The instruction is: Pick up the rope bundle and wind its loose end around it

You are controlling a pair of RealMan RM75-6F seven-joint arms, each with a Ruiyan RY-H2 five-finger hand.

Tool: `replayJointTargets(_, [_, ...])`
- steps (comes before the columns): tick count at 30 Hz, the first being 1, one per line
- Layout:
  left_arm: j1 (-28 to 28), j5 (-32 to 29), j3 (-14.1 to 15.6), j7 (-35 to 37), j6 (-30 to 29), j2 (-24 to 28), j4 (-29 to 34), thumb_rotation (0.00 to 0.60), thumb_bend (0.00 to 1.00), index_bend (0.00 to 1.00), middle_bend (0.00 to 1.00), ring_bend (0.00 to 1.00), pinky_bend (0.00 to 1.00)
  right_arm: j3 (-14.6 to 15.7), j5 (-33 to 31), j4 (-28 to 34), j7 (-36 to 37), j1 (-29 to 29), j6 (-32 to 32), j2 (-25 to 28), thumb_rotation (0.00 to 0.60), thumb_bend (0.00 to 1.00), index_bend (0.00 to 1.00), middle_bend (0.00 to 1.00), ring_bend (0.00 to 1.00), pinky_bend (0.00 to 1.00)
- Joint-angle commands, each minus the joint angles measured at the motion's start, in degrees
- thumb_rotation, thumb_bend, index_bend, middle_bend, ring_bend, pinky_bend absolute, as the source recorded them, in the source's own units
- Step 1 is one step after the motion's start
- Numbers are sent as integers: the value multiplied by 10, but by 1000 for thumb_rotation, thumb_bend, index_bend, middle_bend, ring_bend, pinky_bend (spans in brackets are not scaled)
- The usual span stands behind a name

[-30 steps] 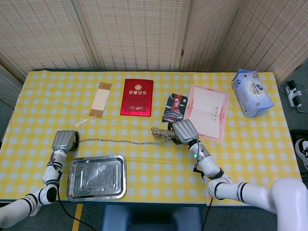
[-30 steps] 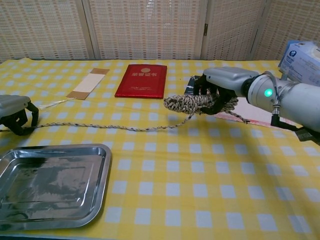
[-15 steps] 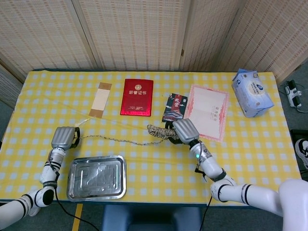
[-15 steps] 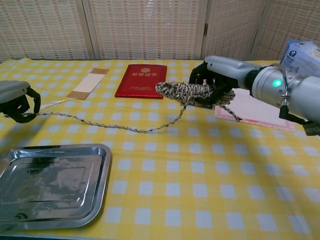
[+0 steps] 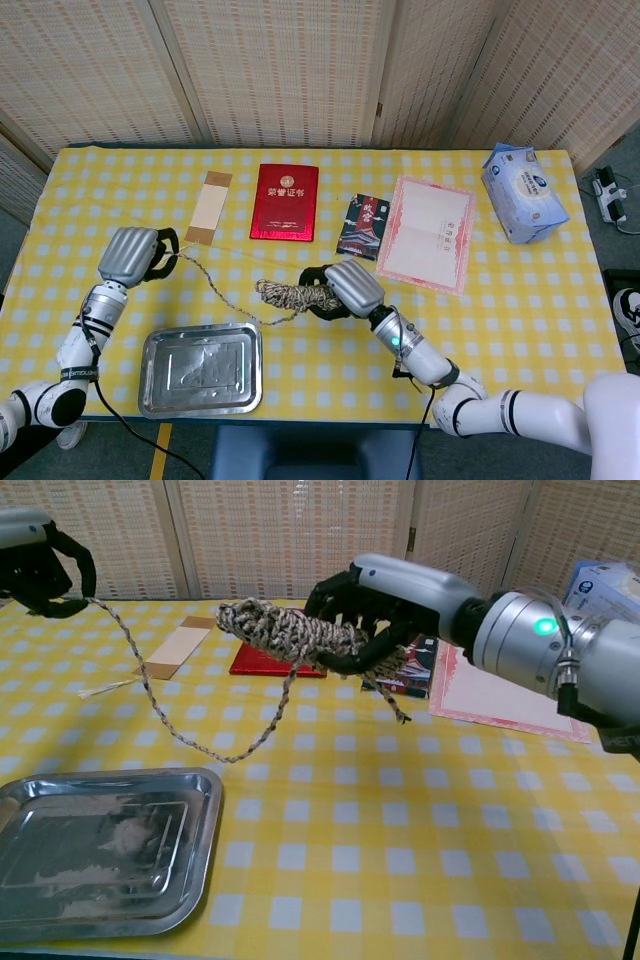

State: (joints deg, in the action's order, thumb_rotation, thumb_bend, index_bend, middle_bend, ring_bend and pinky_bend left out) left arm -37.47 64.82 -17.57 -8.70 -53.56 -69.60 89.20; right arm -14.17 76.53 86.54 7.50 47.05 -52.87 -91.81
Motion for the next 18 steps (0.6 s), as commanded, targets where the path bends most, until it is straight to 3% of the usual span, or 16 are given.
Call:
replayJointTargets(1, [-21,-7,-28,-6,1,34,56,600,484,640,937,879,819,-3,1,7,-6,7,-2,-12,600,611,737,575,661,577])
replayJointTargets(11, [-65,-42,-66,-11,9,79,165,600,485,640,937,879,819,-21,-33,-2,-27,23,-7,-61,600,611,757,592,677,578])
replayJointTargets(18, [-88,-52,-79,-14,4,99,226,600,486,640,937,879,819,-54,-87,-23,-57,38,-16,-101,600,611,774,605,697,598])
